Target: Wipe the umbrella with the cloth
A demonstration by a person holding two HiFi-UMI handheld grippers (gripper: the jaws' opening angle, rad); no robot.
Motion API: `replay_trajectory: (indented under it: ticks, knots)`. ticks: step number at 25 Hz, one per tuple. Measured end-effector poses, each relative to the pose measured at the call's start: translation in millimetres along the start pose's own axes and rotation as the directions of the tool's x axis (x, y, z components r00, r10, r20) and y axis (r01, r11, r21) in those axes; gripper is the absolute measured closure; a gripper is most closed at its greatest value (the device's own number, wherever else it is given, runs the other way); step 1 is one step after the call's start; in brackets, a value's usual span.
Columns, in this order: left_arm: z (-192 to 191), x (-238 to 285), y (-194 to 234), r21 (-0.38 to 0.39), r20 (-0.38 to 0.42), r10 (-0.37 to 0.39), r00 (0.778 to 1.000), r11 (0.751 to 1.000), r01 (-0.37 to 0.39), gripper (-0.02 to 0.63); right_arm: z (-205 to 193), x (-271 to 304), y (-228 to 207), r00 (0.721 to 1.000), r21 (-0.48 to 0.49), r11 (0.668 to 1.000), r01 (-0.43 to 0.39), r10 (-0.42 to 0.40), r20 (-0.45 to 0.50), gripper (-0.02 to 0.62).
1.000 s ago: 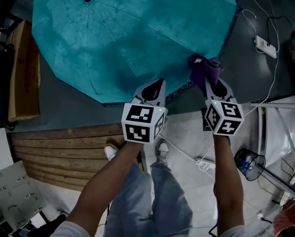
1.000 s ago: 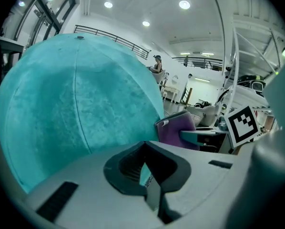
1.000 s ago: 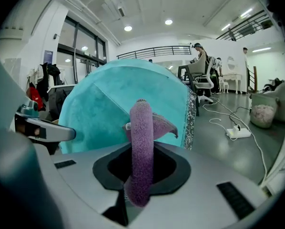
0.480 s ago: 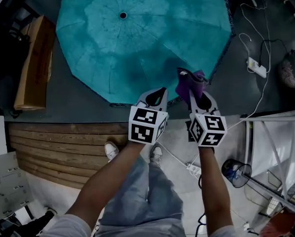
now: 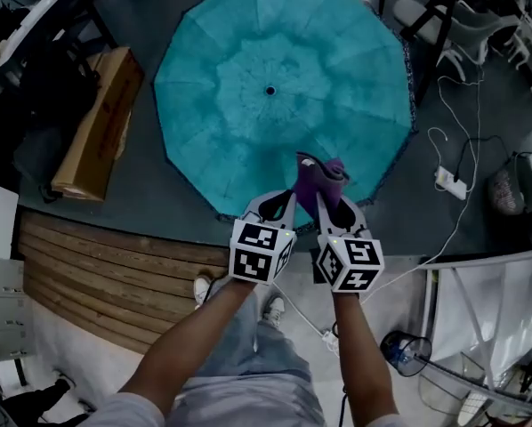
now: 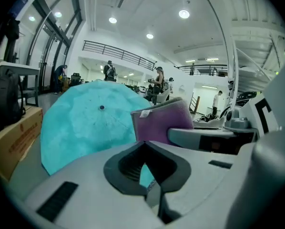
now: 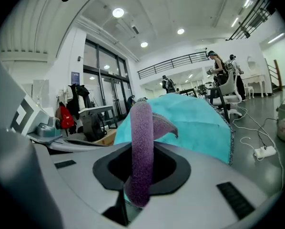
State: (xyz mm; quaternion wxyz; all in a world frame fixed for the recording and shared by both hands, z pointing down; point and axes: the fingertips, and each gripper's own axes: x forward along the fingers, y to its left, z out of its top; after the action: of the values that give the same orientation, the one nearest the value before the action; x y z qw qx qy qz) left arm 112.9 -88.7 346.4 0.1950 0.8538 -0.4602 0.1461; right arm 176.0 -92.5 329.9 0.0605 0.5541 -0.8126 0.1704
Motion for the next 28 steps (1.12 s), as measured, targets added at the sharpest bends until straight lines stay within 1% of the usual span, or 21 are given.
replay_trajectory:
  ticks: [3, 6, 12, 17, 21, 28]
  knots:
    - [20, -32, 4, -0.01, 0.02, 0.034, 0.999, 0.999, -0.034, 0.603, 20, -11, 30, 1.0, 0.001, 1.0, -0.03, 0.03, -0.001, 0.523]
    - [38, -61, 3, -0.022, 0.045, 0.052, 0.998, 0.998, -0.051, 0.601, 39, -26, 55, 0.998, -0.009, 0.998, -0.056, 0.056, 0.009, 0.523]
    - [61, -96, -1, -0.014, 0.093, 0.089, 0.992, 0.996, -0.088, 0.603, 60, -45, 83, 0.994, -0.055, 0.993, -0.104, 0.106, 0.024, 0.523]
    - [69, -107, -12, 0.005, 0.118, 0.087, 0.989, 0.996, -0.089, 0.603, 72, -53, 95, 0.99, -0.093, 0.987, -0.134, 0.136, 0.018, 0.523]
    - [72, -109, -14, -0.015, 0.134, 0.093, 0.987, 0.996, -0.092, 0.603, 79, -53, 102, 0.988, -0.134, 0.98, -0.148, 0.152, 0.015, 0.523]
    - [75, -109, -8, -0.026, 0.141, 0.111, 0.984, 0.994, -0.109, 0.603, 80, -49, 105, 0.988, -0.142, 0.978, -0.151, 0.154, 0.012, 0.523]
